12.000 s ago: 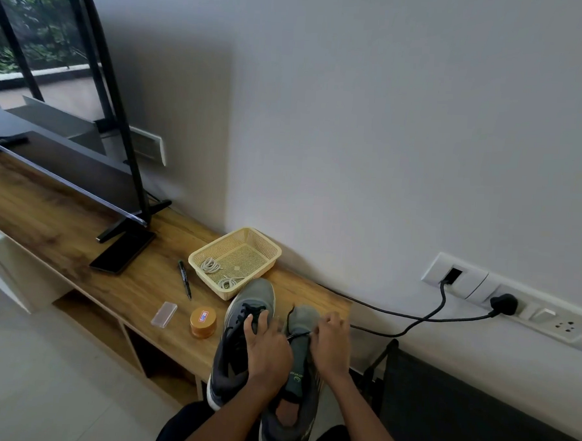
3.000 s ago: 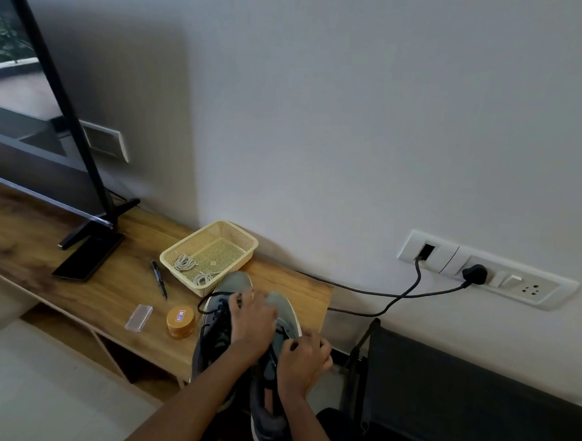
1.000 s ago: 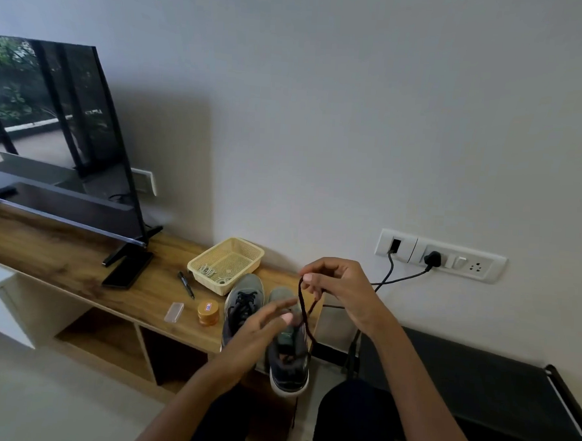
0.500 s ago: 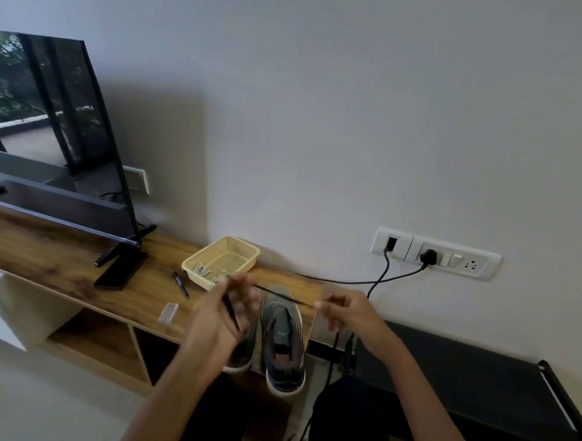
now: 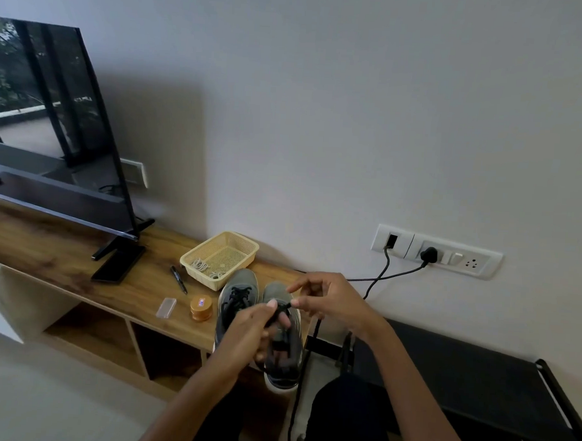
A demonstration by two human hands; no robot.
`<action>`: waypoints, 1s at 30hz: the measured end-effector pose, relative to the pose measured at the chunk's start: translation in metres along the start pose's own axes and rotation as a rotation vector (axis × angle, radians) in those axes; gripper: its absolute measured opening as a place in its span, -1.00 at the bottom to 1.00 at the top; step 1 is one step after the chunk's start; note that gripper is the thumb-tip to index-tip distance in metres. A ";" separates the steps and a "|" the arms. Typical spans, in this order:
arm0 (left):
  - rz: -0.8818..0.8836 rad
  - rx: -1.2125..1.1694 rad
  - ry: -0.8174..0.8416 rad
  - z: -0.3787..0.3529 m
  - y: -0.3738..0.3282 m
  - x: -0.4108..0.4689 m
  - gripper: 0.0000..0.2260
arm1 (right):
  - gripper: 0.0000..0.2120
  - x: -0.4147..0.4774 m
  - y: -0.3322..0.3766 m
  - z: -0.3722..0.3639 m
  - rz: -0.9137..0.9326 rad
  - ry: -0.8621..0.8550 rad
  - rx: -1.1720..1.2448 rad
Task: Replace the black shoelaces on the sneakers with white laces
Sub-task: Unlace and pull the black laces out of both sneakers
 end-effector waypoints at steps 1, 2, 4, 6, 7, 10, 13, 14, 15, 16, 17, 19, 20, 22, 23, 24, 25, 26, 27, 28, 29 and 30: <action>-0.014 -0.032 0.019 0.005 -0.006 0.000 -0.70 | -0.82 -0.004 -0.009 -0.001 -0.035 0.042 0.026; -0.025 -0.124 0.035 0.011 -0.013 -0.001 -0.72 | -0.80 -0.009 -0.019 -0.004 -0.073 0.097 0.060; -0.094 -0.412 -0.024 0.036 -0.029 -0.002 -0.74 | -0.79 -0.021 -0.041 -0.004 -0.149 0.141 0.114; -0.189 -0.684 -0.229 0.079 -0.040 -0.004 -0.74 | -0.81 -0.032 -0.066 0.008 -0.224 0.048 0.162; -0.211 -0.788 -0.377 0.104 -0.038 -0.008 -0.75 | -0.82 -0.038 -0.079 0.017 -0.263 -0.025 0.183; -0.225 -0.937 -0.665 0.152 -0.017 -0.012 -0.77 | -0.90 -0.053 -0.100 0.039 -0.334 -0.185 0.124; -0.186 -0.801 -0.570 0.135 -0.002 0.005 -0.77 | -0.91 -0.046 -0.083 0.034 -0.286 -0.052 -0.233; -0.140 -0.736 -0.478 0.118 0.004 0.014 -0.77 | -0.88 -0.038 -0.072 0.022 -0.246 0.042 -0.314; -0.078 -0.655 -0.377 0.096 0.012 0.024 -0.76 | -0.90 -0.030 -0.061 0.009 -0.204 0.131 -0.362; -0.011 -0.562 -0.276 0.073 0.021 0.031 -0.74 | -0.93 -0.023 -0.049 -0.004 -0.156 0.201 -0.383; 0.050 -0.447 -0.201 0.052 0.030 0.036 -0.73 | -0.91 -0.015 -0.037 -0.016 -0.109 0.251 -0.388; 0.108 -0.188 -0.145 0.024 0.040 0.039 -0.69 | -0.86 -0.002 -0.016 -0.031 -0.027 0.281 -0.333; 0.102 -0.092 -0.130 0.015 0.040 0.038 -0.67 | -0.86 0.004 -0.007 -0.033 0.006 0.260 -0.298; 0.076 -0.028 -0.082 0.003 0.033 0.032 -0.64 | -0.87 0.012 0.002 -0.024 0.039 0.154 -0.263; 0.070 -0.043 -0.053 0.000 0.030 0.030 -0.64 | -0.88 0.014 0.000 -0.015 0.033 0.090 -0.244; 0.070 -0.087 -0.021 -0.001 0.026 0.029 -0.65 | -0.88 0.013 -0.004 -0.007 0.013 0.038 -0.214; 0.075 -0.159 0.014 0.000 0.022 0.029 -0.65 | -0.89 0.010 -0.011 0.001 -0.010 0.004 -0.172; 0.081 -0.259 0.058 0.003 0.019 0.029 -0.67 | -0.91 0.005 -0.018 0.006 -0.035 -0.014 -0.127; 0.084 -0.376 0.106 0.007 0.017 0.030 -0.70 | -0.92 -0.001 -0.025 0.010 -0.056 -0.021 -0.090; 0.081 -0.507 0.153 0.011 0.012 0.030 -0.72 | -0.91 -0.009 -0.033 0.013 -0.082 -0.026 -0.063; 0.073 -0.642 0.182 0.018 0.008 0.031 -0.72 | -0.89 -0.016 -0.042 0.018 -0.117 -0.038 -0.038; 0.064 -0.772 0.182 0.027 0.004 0.032 -0.71 | -0.87 -0.024 -0.051 0.022 -0.157 -0.059 -0.003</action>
Point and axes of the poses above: each hand's wrist, its own x-axis towards the middle knuckle, its own z-axis out of the back of the hand, y = z × x, the point moved 9 cm from there along x, towards the middle knuckle, and after that the axes turned 11 degrees about z, right-handed, at the moved point
